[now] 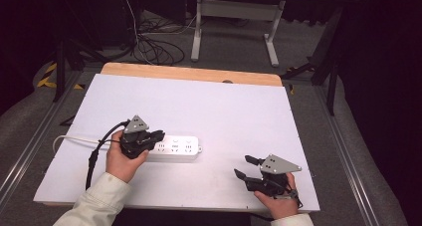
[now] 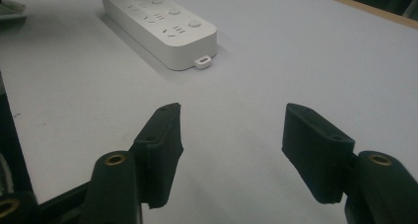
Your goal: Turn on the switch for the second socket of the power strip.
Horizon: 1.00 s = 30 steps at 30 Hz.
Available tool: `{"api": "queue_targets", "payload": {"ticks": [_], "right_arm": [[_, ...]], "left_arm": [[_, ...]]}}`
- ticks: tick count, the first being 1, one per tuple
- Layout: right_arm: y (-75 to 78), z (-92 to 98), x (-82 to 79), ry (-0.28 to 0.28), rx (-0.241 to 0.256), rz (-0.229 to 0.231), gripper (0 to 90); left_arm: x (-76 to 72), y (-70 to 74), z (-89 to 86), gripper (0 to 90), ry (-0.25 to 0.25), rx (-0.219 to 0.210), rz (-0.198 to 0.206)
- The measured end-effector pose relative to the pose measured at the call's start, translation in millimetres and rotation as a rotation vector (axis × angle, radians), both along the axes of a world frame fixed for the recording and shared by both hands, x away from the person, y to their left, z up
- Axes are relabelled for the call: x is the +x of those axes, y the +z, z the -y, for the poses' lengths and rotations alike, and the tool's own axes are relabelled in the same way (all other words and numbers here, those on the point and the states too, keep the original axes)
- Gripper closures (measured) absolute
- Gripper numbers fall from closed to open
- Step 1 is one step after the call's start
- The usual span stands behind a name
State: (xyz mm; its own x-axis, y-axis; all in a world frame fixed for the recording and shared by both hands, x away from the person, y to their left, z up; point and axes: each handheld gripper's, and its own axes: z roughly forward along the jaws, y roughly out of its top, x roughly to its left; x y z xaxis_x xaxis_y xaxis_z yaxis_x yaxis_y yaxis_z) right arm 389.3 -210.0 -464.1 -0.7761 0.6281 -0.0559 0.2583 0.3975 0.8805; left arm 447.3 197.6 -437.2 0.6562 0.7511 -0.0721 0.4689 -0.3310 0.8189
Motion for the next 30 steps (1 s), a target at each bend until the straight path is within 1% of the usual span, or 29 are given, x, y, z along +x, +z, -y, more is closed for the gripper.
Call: {"api": "queue_targets", "payload": {"ticks": [1, 4, 5, 7, 8, 9, 11, 13, 14, 15, 17, 19, 22, 23, 25, 26, 27, 28, 30], "right_arm": [[0.0, -0.1, 0.0, 0.000, 0.000, 0.000, 40.8], [0.0, -0.3, 0.0, 0.000, -0.002, 0.001, 40.8], [0.0, -0.2, 0.0, 0.000, -0.002, 0.001, 40.8], [0.0, -0.3, 0.1, 0.000, -0.002, 0.001, 40.8], [0.0, -0.3, 0.0, -0.001, -0.004, 0.000, 40.8], [0.1, -0.3, 0.0, 0.000, -0.005, 0.002, 40.8], [0.4, -0.3, -0.9, 0.002, -0.003, 0.002, 40.8], [0.7, 0.2, -1.7, 0.001, -0.003, 0.005, 40.9], [0.6, 0.6, -1.8, 0.002, -0.002, 0.009, 41.0], [0.8, 0.8, -2.0, 0.001, 0.001, 0.007, 41.1], [0.8, 1.1, -1.5, 0.000, 0.003, 0.007, 41.1], [0.7, 0.7, -0.8, 0.002, 0.002, 0.004, 41.1], [0.7, 0.0, -0.3, 0.006, -0.001, 0.005, 41.0], [0.8, 0.1, -0.5, 0.006, -0.003, 0.005, 41.0], [0.9, 0.4, -1.0, 0.003, 0.000, 0.006, 41.0], [1.1, 0.7, -1.1, 0.003, 0.001, 0.007, 41.0], [1.2, 0.9, -1.1, 0.002, 0.003, 0.007, 41.0], [1.2, 1.0, -1.1, 0.002, 0.003, 0.007, 41.0], [1.2, 0.8, -1.1, 0.003, 0.003, 0.006, 41.0]], "left_arm": [[-0.4, 0.5, 0.4, 80.0, -0.001, -0.002, 0.002], [-1.1, 2.3, 0.3, 76.3, -0.007, 0.011, 0.018], [-1.8, 2.5, 0.9, 75.3, -0.005, 0.003, 0.016], [-2.4, 3.7, 0.4, 72.3, -0.008, 0.003, 0.018], [-2.4, 4.5, -0.2, 69.6, -0.008, 0.009, 0.025], [-2.8, 4.9, 0.3, 65.6, -0.008, -0.003, 0.017], [-3.1, 6.3, 0.3, 54.4, -0.018, -0.035, 0.003], [-5.5, 9.8, 0.3, 45.9, -0.011, -0.032, 0.015], [-7.3, 12.0, 0.6, 43.9, -0.012, -0.030, 0.022], [-8.9, 14.5, 0.6, 42.1, -0.015, -0.023, 0.038], [-12.7, 18.6, 1.6, 37.2, -0.024, -0.027, 0.047], [-16.1, 22.7, 1.0, 33.0, -0.037, -0.016, 0.072], [-21.3, 27.4, -1.7, 28.4, -0.029, -0.034, 0.070], [-22.7, 28.6, -2.6, 27.4, -0.029, -0.049, 0.065], [-24.5, 30.1, -4.0, 26.7, -0.033, -0.056, 0.070], [-27.8, 32.8, -6.8, 26.3, -0.041, -0.064, 0.077], [-29.8, 34.1, -7.7, 26.3, -0.045, -0.069, 0.073], [-32.0, 35.6, -9.0, 26.3, -0.048, -0.067, 0.074], [-36.4, 38.9, -12.7, 26.2, -0.049, -0.051, 0.087]]}}
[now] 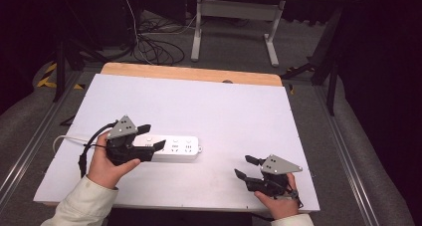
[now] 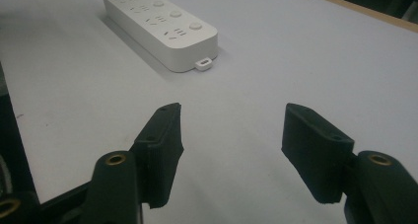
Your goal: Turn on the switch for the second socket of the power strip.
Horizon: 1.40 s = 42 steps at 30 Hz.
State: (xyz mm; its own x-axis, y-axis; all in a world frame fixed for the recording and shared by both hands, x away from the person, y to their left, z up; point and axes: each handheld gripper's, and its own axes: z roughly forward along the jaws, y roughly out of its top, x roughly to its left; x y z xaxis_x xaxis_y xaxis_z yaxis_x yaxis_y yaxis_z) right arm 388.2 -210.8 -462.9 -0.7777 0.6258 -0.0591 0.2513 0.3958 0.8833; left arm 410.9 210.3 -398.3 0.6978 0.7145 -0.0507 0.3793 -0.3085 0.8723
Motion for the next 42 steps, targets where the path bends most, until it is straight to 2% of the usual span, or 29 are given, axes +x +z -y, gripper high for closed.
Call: {"api": "queue_targets", "payload": {"ticks": [6, 8, 12, 15, 17, 21, 26, 29, 31, 37, 42], "right_arm": [[0.0, -0.1, -0.1, 0.001, 0.001, 0.001, 41.0], [0.1, -0.2, -0.2, 0.001, 0.001, 0.001, 41.1], [0.1, -0.3, -0.2, 0.001, 0.000, 0.001, 41.0], [0.2, -0.5, -0.2, 0.002, -0.002, 0.001, 41.0], [0.3, -0.5, -0.3, 0.002, -0.001, 0.002, 41.0], [0.3, -0.5, -0.4, 0.001, -0.002, 0.002, 41.0], [0.4, -0.2, -0.4, 0.001, 0.001, 0.003, 41.0], [0.3, -0.3, -0.1, 0.003, 0.005, 0.000, 40.8], [0.7, -0.4, -0.5, 0.013, 0.015, 0.001, 40.5], [1.2, 0.4, -0.7, 0.016, 0.022, 0.001, 40.2], [1.3, 0.6, -0.9, 0.020, 0.030, -0.002, 39.8]], "left_arm": [[-9.6, 2.7, -12.5, 23.6, 0.000, -0.023, 0.006], [-12.2, 2.9, -17.0, 22.0, -0.001, -0.017, 0.003], [-19.6, 2.5, -24.6, 18.6, -0.026, -0.039, -0.006], [-23.7, 0.9, -29.6, 15.7, -0.045, -0.031, 0.015], [-26.7, -1.6, -33.6, 13.7, -0.060, -0.026, 0.028], [-31.9, -7.7, -43.1, 12.9, -0.064, -0.047, 0.035], [-39.5, -18.3, -53.3, 11.9, -0.046, -0.060, 0.056], [-41.5, -27.1, -61.7, 11.8, -0.037, -0.083, 0.049], [-42.3, -31.6, -65.5, 11.8, -0.036, -0.077, 0.046], [-45.3, -46.1, -78.5, 11.8, -0.038, -0.017, 0.057], [-48.0, -55.7, -84.3, 11.8, -0.033, -0.018, 0.052]]}}
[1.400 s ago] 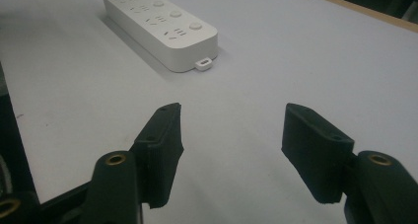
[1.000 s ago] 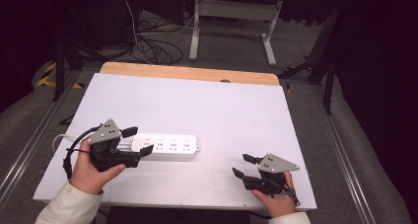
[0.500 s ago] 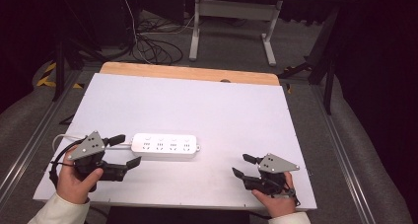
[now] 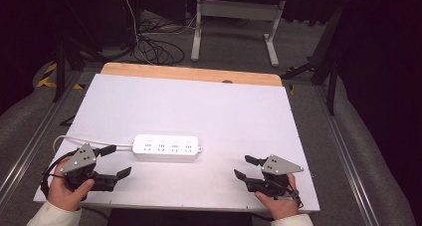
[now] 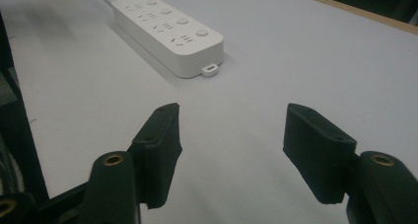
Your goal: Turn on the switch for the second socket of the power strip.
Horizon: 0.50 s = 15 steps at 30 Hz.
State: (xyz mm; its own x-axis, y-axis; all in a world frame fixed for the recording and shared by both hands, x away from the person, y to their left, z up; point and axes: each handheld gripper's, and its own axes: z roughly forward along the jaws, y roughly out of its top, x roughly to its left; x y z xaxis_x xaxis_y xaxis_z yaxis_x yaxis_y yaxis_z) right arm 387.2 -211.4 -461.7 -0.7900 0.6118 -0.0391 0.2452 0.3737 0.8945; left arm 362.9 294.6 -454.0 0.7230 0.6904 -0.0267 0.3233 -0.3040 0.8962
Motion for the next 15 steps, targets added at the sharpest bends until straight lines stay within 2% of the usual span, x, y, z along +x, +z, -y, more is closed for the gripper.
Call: {"api": "queue_targets", "payload": {"ticks": [3, 6, 8, 12, 15], "right_arm": [[0.3, 0.5, -0.3, 0.002, 0.004, 0.001, 39.5], [0.3, 0.9, -0.1, 0.003, 0.005, 0.000, 39.4], [0.3, 1.2, 0.0, 0.005, 0.005, 0.001, 39.3], [0.4, 2.2, 0.0, 0.004, 0.007, -0.002, 39.1], [0.4, 2.7, 0.1, 0.003, 0.010, -0.003, 39.0]], "left_arm": [[-0.3, -7.1, -3.5, 12.1, 0.024, -0.017, -0.030], [-0.8, -13.3, -7.5, 12.6, 0.039, -0.003, -0.034], [-2.4, -19.2, -10.2, 12.8, 0.039, -0.010, -0.042], [-5.5, -28.9, -14.3, 12.7, 0.034, 0.008, -0.036], [-8.3, -33.5, -16.4, 12.0, 0.065, 0.002, -0.035]]}}
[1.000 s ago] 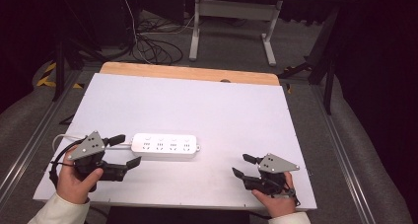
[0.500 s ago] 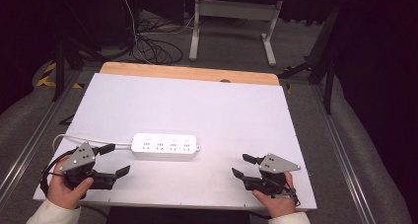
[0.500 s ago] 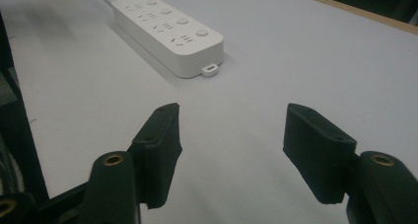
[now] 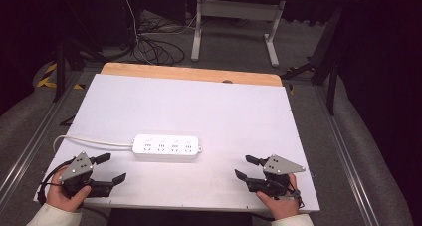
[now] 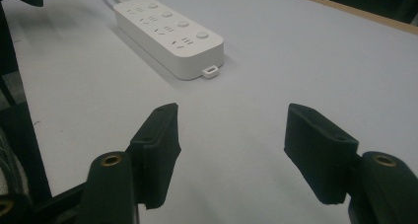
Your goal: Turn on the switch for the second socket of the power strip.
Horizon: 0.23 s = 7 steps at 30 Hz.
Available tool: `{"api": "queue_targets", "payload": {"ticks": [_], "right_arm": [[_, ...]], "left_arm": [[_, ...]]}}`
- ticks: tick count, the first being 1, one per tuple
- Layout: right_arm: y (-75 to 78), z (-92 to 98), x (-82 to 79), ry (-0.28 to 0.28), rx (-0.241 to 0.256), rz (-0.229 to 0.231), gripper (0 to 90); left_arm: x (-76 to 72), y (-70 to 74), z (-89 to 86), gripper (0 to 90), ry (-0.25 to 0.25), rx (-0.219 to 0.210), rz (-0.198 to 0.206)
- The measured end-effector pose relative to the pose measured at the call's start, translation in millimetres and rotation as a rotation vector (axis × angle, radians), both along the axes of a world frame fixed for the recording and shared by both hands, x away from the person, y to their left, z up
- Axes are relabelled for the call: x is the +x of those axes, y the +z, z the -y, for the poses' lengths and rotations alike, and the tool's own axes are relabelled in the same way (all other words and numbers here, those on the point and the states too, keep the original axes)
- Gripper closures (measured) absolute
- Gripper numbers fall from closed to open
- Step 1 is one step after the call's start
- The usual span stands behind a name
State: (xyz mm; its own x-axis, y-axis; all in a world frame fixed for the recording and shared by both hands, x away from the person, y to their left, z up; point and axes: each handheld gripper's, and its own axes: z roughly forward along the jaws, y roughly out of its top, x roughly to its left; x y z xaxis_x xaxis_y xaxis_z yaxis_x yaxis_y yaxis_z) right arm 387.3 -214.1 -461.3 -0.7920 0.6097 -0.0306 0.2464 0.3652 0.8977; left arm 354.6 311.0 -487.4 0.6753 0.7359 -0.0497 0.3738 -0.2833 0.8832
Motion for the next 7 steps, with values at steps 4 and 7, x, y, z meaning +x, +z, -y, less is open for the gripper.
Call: {"api": "queue_targets", "payload": {"ticks": [4, 7], "right_arm": [[-0.3, -0.4, 0.8, -0.002, 0.002, -0.005, 38.9], [-0.4, -0.5, 1.9, 0.000, 0.002, -0.008, 38.9]], "left_arm": [[-1.9, -3.1, -1.1, 11.7, 0.018, -0.057, -0.003], [-1.2, -1.7, -1.4, 11.7, 0.020, -0.062, 0.020]]}}
